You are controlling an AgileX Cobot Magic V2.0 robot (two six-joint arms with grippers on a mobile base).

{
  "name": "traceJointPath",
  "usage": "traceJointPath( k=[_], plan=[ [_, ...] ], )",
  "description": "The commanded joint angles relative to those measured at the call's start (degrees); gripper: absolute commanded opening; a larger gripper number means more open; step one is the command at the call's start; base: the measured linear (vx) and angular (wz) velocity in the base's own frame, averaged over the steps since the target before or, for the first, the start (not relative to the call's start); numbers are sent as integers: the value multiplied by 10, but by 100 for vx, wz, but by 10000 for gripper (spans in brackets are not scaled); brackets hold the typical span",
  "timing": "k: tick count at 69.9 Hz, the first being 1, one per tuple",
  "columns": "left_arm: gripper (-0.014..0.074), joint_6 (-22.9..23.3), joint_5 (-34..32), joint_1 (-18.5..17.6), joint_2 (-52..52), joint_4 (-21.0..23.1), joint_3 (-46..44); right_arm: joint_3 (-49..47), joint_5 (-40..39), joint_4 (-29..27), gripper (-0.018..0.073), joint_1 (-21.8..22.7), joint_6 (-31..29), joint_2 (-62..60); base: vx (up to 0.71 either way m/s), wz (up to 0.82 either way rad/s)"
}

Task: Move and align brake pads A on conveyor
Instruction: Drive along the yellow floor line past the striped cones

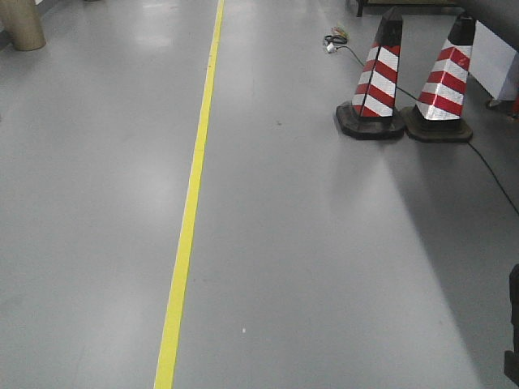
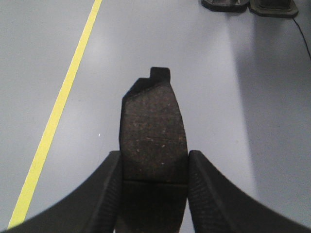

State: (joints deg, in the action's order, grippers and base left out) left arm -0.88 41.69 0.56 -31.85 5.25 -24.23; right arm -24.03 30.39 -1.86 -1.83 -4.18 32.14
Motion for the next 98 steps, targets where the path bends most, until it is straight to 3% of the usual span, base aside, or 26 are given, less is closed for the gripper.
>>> traceJointPath(
  k=[1,98],
  plan=[
    [129,0,-41,-3,1,7,-17,-18,-50,0,114,2,-4,1,65,-1],
    [129,0,-42,-3,1,7,-17,-18,-50,0,114,2,-4,1,66,-3]
  ],
)
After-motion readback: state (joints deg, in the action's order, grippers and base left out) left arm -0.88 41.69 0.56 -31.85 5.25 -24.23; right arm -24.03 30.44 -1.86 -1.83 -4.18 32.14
